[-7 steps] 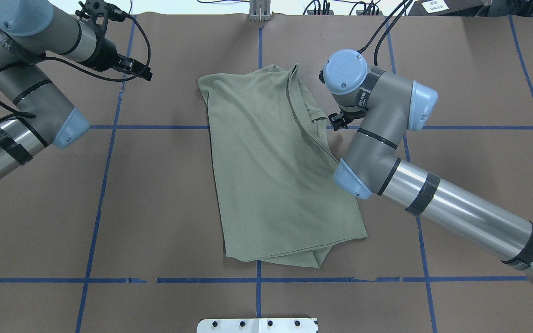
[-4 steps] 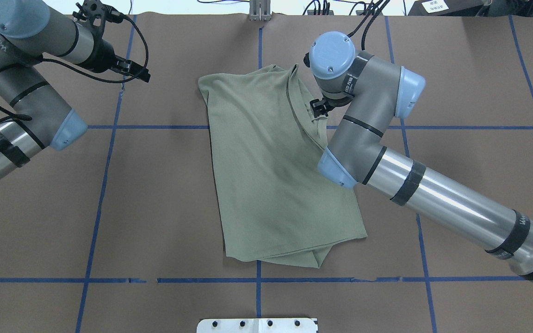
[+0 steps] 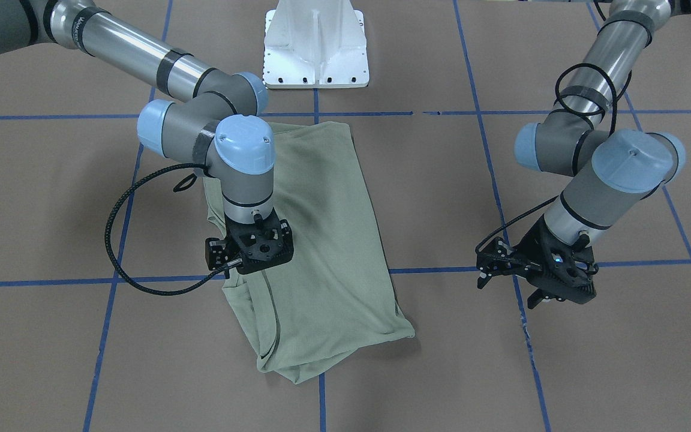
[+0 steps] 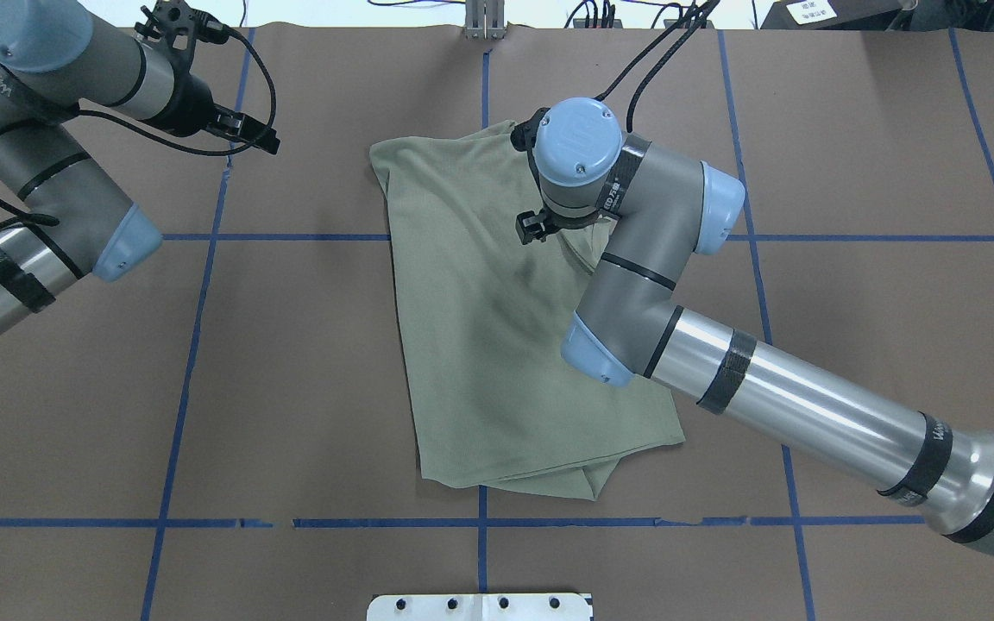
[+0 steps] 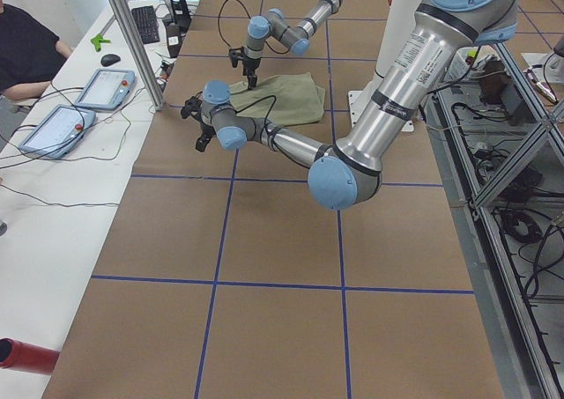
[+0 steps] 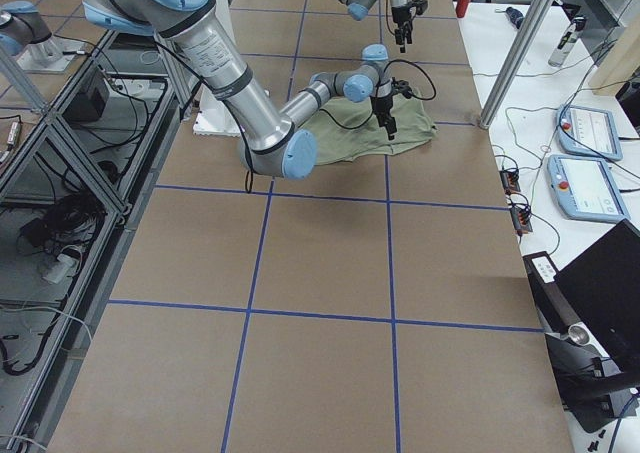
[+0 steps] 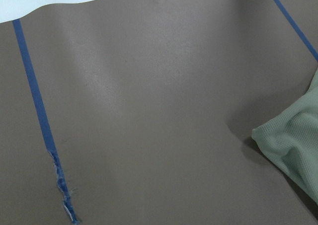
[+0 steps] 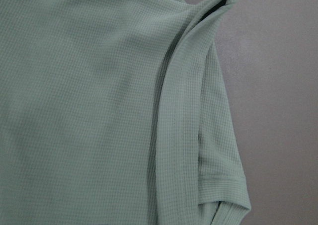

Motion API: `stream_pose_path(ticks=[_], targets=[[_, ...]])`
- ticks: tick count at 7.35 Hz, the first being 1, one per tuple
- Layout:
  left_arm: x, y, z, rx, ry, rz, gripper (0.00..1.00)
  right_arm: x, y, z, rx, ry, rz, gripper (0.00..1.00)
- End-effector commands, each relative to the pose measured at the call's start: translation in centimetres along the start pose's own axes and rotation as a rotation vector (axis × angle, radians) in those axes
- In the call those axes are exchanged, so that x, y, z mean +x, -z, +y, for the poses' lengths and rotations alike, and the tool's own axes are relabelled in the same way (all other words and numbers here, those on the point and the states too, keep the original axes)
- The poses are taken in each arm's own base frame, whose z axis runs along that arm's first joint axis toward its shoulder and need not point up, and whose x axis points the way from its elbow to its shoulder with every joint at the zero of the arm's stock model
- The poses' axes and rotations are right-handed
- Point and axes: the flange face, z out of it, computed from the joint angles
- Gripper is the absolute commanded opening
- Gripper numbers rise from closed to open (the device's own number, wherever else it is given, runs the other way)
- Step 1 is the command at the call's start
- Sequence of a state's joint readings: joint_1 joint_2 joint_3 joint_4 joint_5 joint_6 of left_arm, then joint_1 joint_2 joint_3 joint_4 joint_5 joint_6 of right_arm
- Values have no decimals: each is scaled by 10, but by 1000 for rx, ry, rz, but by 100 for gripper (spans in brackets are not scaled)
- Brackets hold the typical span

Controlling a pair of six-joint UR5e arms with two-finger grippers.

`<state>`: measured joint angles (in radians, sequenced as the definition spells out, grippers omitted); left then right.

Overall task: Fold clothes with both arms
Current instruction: 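Smooth the far end of the folded shirt with the right gripper, then raise it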

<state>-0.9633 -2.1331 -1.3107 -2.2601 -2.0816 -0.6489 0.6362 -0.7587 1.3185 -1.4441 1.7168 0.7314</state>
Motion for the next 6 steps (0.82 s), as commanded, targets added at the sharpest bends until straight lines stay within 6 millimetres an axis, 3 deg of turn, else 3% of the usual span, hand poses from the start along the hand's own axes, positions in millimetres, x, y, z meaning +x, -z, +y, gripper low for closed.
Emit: stream_pose_path(ticks=[1, 6], targets=[[-1, -1, 1, -2, 2, -2, 100, -1, -6, 7, -25, 13, -5, 100], [-4, -3, 5, -22, 5, 10, 100, 15, -26, 24, -121, 98, 50, 100]])
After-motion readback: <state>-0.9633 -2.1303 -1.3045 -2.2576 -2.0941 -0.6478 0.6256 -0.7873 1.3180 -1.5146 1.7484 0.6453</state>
